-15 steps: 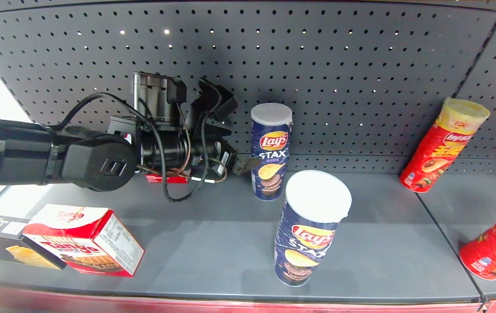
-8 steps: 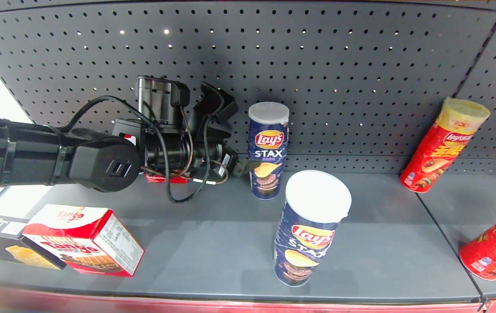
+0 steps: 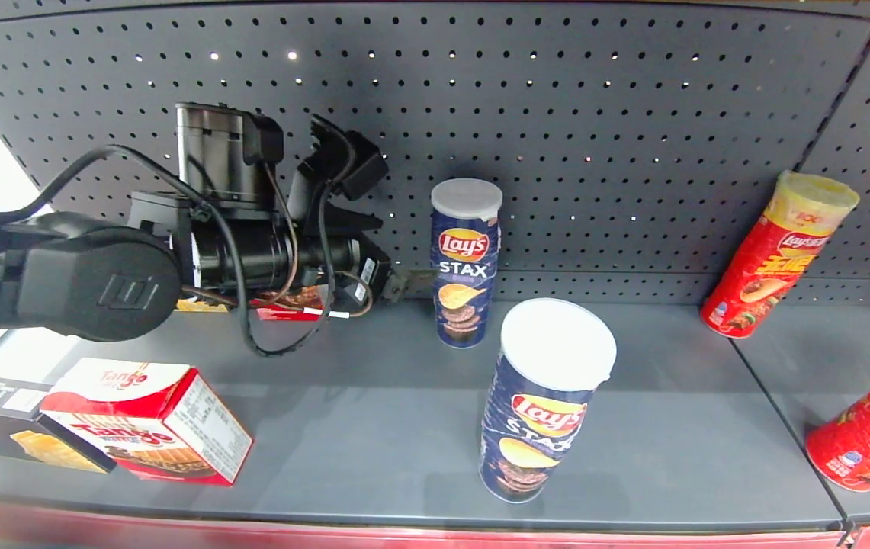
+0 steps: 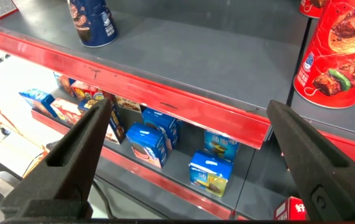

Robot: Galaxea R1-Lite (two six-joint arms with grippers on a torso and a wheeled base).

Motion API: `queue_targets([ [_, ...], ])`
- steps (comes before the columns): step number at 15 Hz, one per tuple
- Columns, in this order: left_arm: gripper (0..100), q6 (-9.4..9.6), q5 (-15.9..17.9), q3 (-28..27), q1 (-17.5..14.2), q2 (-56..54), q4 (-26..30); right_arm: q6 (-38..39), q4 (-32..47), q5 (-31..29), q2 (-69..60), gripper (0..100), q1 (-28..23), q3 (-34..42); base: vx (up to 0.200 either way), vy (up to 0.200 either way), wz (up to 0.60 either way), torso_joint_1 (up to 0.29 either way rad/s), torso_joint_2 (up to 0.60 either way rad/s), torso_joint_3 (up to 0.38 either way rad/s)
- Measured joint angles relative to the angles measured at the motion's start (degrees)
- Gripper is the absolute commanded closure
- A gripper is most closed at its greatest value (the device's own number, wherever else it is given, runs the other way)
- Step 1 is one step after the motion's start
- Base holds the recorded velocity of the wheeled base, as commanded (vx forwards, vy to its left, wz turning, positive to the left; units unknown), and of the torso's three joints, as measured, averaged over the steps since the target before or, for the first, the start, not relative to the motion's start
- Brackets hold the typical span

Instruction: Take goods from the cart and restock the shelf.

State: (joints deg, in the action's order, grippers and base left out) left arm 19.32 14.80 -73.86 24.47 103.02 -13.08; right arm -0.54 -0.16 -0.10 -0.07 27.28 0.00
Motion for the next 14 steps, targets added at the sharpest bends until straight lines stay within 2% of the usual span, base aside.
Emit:
queue_targets([
  [3,0,0.33,-1.5,0.8,-0.3,-2.0,0.0,-0.1,0.0,0.0,0.0,0,0.2,0.0,0.0,0.0,0.0,0.0,0.0,0.0],
  [5,0,1.21,-6.8,1.0,0.1,-2.3,0.0,0.0,0.0,0.0,0.0,0,0.2,0.0,0.0,0.0,0.0,0.0,0.0,0.0],
  [7,0,3.67,-10.1,1.0,0.2,-2.1,0.0,0.0,0.0,0.0,0.0,0,0.2,0.0,0.0,0.0,0.0,0.0,0.0,0.0],
  [9,0,4.05,-13.1,0.9,0.3,-1.1,0.0,0.0,0.0,0.0,0.0,0,0.2,0.0,0.0,0.0,0.0,0.0,0.0,0.0],
  [14,0,3.96,-14.4,-0.8,0.4,3.4,-0.9,0.0,0.0,0.0,0.0,0,0.2,0.0,0.0,0.0,0.0,0.0,0.0,0.0],
])
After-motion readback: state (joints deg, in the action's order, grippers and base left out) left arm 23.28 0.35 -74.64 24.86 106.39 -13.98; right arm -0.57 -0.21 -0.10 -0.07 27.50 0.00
